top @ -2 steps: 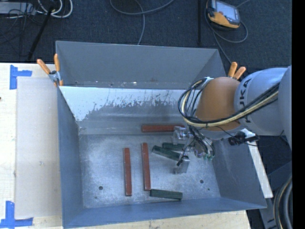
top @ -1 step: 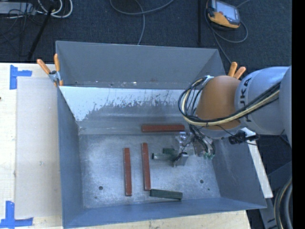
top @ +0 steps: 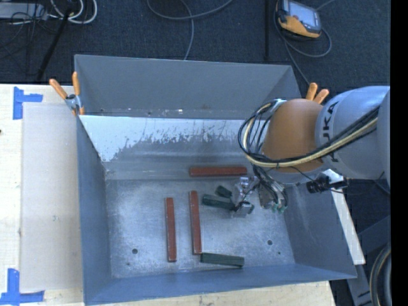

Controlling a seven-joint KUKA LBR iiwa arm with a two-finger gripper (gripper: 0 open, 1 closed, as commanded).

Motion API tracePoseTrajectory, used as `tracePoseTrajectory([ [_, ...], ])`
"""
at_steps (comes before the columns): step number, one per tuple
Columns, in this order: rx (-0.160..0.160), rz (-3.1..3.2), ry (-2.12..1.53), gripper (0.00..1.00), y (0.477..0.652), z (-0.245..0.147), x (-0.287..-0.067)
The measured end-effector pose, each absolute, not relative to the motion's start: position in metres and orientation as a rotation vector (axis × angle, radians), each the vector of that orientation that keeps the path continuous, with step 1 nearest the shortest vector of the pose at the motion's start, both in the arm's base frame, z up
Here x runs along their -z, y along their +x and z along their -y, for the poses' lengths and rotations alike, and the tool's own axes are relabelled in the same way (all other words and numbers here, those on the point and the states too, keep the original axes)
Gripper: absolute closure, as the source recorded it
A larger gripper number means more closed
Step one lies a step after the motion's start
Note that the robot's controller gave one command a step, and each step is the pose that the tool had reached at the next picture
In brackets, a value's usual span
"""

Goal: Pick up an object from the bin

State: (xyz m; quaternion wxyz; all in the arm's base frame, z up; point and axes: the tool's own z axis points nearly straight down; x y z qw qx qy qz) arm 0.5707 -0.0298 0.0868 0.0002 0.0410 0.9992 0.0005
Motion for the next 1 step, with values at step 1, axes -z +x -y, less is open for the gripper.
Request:
tracePoseTrajectory([
  [1,0.001,-3.131,0.077,1.00,0.5794,0.0390,-0.2405],
])
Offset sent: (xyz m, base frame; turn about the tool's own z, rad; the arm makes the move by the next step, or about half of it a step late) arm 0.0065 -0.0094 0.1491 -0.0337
